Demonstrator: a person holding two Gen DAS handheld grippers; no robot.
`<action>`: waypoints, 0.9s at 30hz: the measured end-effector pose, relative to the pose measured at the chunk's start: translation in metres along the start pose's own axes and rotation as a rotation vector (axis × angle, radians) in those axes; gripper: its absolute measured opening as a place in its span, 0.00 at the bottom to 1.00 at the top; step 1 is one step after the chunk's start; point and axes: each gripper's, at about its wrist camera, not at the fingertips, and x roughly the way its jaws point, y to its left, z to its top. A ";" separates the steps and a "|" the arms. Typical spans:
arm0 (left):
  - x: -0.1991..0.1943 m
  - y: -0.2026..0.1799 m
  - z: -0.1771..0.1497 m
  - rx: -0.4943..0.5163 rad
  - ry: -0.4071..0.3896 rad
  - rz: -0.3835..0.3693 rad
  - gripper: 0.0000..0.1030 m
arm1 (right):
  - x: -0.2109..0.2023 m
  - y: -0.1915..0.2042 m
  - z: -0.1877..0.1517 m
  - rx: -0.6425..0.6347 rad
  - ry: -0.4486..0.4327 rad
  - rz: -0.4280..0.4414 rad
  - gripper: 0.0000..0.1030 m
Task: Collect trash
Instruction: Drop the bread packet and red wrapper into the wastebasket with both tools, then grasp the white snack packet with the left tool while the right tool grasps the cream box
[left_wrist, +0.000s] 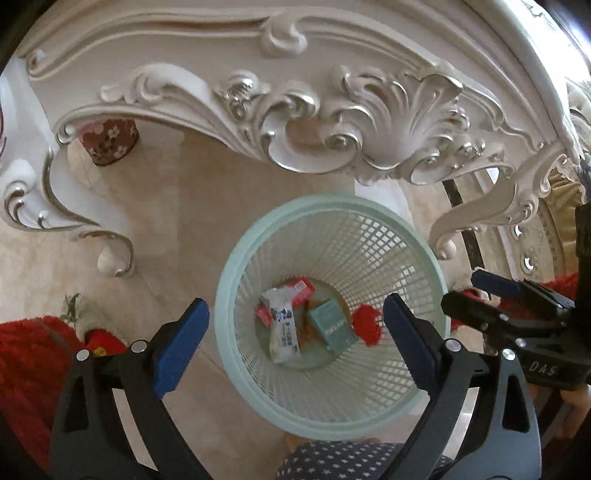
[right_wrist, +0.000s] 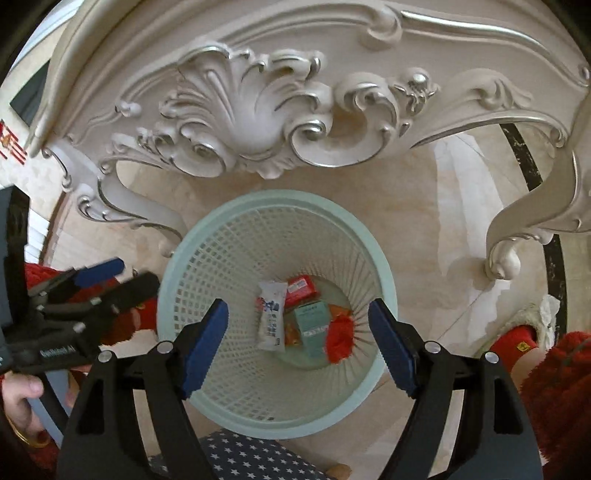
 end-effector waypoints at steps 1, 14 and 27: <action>0.000 0.000 -0.001 0.004 -0.001 -0.004 0.90 | 0.001 0.002 -0.001 -0.004 0.004 -0.009 0.72; -0.091 -0.005 0.000 0.042 -0.225 -0.096 0.94 | -0.116 0.003 -0.002 -0.047 -0.367 -0.084 0.72; -0.153 0.012 0.240 0.158 -0.403 0.161 0.94 | -0.165 -0.012 0.189 -0.094 -0.525 -0.067 0.77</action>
